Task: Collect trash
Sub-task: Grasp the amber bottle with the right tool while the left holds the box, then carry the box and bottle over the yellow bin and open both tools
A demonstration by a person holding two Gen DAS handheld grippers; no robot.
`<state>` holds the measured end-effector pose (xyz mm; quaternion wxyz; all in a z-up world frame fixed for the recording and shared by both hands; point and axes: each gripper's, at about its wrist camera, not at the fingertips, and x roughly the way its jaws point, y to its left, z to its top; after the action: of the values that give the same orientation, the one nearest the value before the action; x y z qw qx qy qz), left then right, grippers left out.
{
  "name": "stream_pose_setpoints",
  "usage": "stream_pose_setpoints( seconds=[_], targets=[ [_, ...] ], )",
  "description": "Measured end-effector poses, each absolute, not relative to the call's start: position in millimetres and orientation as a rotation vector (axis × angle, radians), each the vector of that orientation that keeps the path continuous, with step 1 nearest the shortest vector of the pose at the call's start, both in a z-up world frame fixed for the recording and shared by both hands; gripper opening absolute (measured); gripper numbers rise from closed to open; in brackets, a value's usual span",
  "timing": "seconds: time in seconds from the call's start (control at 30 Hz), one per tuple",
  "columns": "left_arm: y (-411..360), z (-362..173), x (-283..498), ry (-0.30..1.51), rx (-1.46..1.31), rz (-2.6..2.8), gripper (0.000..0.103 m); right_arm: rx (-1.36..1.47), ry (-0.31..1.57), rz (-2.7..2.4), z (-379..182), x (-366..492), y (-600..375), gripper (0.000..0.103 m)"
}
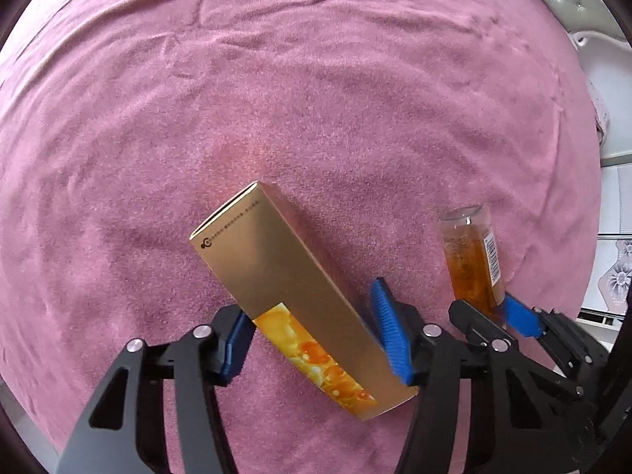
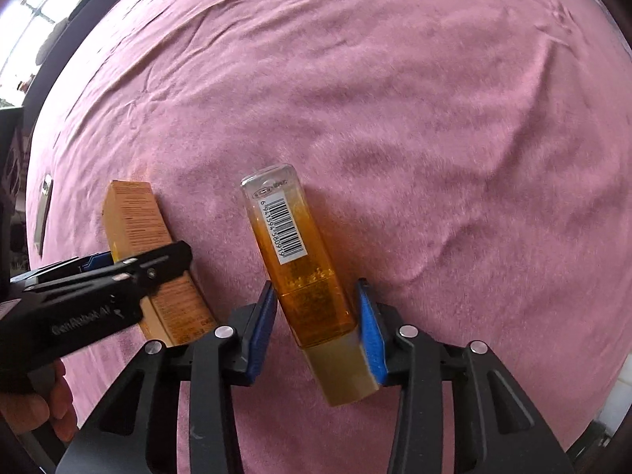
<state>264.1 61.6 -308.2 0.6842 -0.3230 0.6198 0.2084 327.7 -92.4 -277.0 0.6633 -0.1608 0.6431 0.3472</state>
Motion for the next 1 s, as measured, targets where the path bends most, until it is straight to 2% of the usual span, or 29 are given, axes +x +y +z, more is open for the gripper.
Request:
stream_pose_setpoints(
  seconds=[0.4, 1.0],
  targets=[
    [30, -300, 233, 1.406, -0.727, 0.273, 0.044, -0.212, 1.498, 0.712, -261, 295, -154, 0.034],
    [-82, -268, 159, 1.515, -0.598, 0.02, 0.042, 0.054, 1.515, 0.555, -222, 199, -281, 0.031]
  ],
)
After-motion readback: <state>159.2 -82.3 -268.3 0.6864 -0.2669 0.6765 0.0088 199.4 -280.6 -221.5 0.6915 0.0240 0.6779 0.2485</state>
